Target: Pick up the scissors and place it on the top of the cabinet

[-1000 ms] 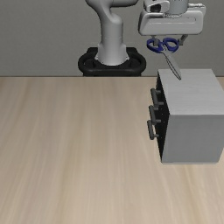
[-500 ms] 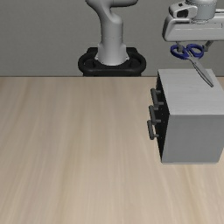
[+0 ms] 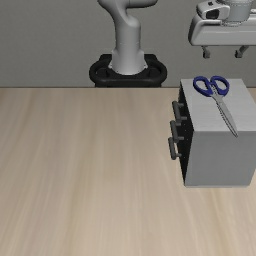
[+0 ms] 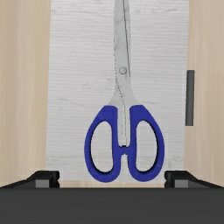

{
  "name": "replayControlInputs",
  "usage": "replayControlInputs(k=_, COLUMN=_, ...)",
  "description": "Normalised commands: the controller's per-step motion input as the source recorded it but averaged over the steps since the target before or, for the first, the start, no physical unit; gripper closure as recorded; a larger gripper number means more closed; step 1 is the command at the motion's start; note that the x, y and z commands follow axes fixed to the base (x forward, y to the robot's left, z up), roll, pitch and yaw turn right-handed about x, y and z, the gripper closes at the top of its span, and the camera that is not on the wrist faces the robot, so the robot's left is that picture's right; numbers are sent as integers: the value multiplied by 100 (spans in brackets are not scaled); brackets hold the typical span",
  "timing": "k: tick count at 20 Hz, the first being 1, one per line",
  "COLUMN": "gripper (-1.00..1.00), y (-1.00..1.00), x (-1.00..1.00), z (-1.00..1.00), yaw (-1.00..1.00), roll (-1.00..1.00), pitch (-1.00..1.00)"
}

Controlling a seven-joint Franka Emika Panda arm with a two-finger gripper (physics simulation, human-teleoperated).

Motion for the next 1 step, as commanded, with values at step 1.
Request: replayControlInputs(k=1, gripper=-100, y=0, x=0, z=0, yaw=0, roll=0, pitch=0)
